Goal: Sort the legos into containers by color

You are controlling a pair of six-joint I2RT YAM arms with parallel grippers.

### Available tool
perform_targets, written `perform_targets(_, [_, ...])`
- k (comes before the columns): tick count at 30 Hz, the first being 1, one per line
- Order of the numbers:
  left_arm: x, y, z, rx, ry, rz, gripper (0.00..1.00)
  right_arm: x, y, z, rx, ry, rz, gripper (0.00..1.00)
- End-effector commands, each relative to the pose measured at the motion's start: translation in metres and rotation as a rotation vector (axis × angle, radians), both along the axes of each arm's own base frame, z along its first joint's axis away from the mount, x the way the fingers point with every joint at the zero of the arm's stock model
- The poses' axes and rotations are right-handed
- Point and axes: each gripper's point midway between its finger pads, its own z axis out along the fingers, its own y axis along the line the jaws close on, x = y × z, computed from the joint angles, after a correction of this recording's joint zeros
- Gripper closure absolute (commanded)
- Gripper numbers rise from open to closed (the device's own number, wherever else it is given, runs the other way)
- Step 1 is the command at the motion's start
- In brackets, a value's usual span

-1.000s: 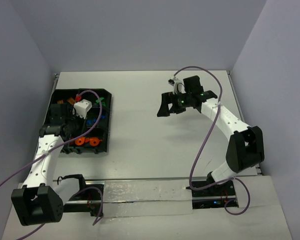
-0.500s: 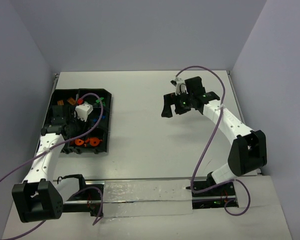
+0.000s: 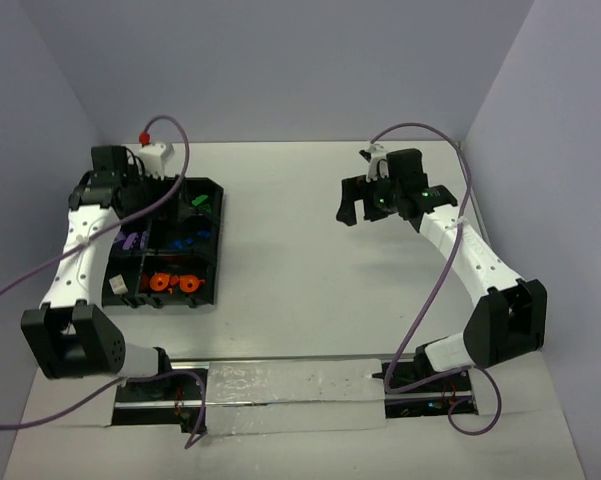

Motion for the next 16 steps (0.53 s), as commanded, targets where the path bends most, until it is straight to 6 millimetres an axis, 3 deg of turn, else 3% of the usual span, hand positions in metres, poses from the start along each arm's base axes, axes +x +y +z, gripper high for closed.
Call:
perform_targets(1, [0.059,-0.002,0.039,-0.107,-0.104,0.108,0.01,0.041,-0.042,0.04,-0.024,-0.159,-0.161,0.0])
perform_targets(7, [0.097,0.004,0.054,-0.16,-0.193,0.203,0.01,0.067,-0.078,0.058,-0.082,-0.245,-0.286,0.0])
perform_targets(15, [0.095,0.011,0.03,-0.14,-0.197,0.262,0.01,0.071,-0.082,0.056,-0.09,-0.243,-0.3,0.0])
perform_targets(16, [0.093,0.011,0.034,-0.14,-0.217,0.258,0.01,0.07,-0.082,0.055,-0.089,-0.24,-0.298,0.0])
